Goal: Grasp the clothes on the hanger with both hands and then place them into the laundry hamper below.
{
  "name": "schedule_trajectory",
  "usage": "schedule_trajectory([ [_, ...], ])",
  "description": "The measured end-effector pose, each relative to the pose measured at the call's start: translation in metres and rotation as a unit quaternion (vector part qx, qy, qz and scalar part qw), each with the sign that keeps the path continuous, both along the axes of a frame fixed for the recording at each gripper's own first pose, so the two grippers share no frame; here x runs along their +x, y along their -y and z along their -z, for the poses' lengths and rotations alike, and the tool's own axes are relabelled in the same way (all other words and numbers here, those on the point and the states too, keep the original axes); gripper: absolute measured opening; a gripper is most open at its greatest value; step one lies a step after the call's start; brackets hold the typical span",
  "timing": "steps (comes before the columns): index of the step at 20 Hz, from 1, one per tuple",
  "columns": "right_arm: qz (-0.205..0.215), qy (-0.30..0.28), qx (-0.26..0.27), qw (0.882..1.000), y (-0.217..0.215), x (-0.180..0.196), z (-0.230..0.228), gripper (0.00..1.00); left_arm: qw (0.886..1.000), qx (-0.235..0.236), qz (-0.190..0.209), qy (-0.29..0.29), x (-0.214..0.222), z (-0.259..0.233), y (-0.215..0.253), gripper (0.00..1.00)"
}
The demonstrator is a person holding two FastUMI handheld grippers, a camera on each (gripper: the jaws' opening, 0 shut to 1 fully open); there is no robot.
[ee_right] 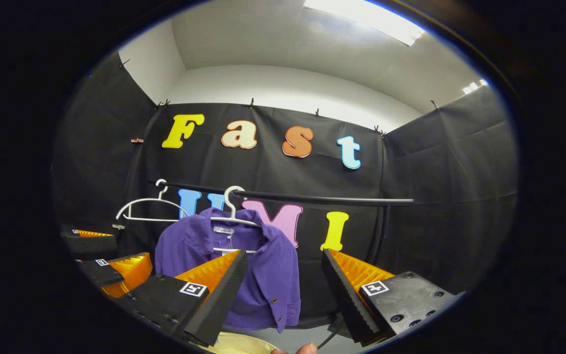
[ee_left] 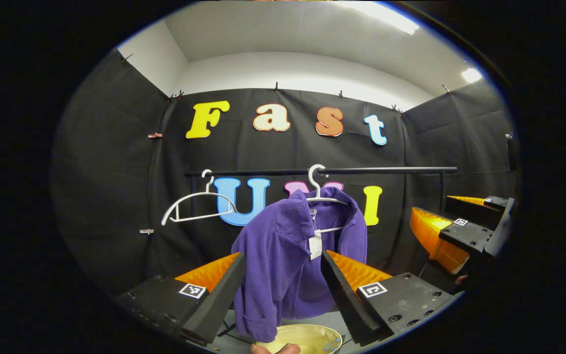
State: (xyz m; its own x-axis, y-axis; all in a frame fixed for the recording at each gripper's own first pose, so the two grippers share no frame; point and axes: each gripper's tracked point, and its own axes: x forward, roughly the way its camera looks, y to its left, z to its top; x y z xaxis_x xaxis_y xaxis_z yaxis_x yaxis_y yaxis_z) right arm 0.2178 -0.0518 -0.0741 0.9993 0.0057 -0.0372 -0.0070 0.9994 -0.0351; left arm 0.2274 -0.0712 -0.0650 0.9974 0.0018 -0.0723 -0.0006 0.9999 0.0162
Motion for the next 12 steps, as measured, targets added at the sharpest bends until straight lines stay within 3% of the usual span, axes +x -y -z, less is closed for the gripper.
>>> schedule_trajectory([
  [5,-0.017,-0.018,0.017,1.0,0.012,0.057,0.039,0.98,1.0,-0.001,-0.012,-0.02,0.081,0.032,0.029,0.97],
  [12,-0.036,-0.04,0.018,0.998,0.02,0.118,0.073,0.98,0.995,0.027,-0.086,-0.039,0.174,0.068,0.021,0.97],
])
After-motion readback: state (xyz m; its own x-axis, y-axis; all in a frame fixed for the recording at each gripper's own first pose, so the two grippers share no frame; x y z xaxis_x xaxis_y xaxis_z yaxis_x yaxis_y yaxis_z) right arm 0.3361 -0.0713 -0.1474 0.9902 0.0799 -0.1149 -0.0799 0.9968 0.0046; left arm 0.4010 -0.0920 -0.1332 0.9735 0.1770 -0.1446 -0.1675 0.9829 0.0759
